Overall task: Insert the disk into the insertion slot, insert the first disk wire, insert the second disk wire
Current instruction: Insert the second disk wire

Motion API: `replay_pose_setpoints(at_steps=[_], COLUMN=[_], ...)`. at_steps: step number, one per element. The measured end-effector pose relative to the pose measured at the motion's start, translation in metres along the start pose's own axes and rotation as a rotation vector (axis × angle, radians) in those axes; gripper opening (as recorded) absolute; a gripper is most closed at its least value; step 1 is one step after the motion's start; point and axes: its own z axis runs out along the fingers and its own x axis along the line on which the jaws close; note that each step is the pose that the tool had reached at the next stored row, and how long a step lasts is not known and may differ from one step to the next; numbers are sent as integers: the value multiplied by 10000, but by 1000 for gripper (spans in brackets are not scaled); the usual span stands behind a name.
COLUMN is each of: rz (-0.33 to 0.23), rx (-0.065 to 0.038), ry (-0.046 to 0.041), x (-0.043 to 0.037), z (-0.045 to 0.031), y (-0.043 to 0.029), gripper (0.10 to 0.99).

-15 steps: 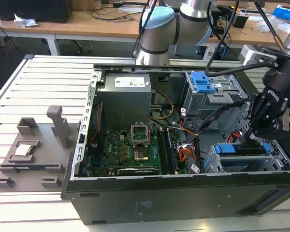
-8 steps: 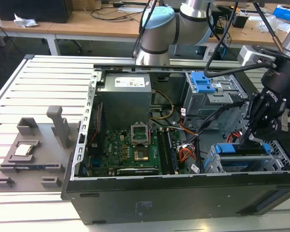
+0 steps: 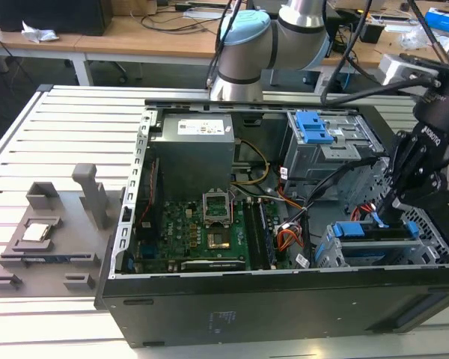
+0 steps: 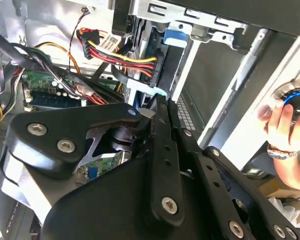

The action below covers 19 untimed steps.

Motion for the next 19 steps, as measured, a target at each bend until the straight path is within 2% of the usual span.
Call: replay_pose_setpoints(at_steps=[1, 2, 3, 4, 5, 7, 8, 12, 15, 19], rz=[-8, -54, -119, -182, -226, -424, -546, -729, -836, -928], rx=[-12, -83, -168, -244, -291, -400, -427, -467, -517, -560], ry=[-49, -315, -643, -938, -1123, -1592, -1735, -1953, -2180, -2380], x=[0, 0, 4, 10, 14, 39, 63, 111, 174, 259], z=[-2, -4, -2, -1, -1, 6, 14, 27, 45, 66], y=[1, 1, 2, 4, 5, 18, 29, 48, 58, 62], gripper=[165, 149, 102, 102, 102, 102, 102, 102, 102, 102])
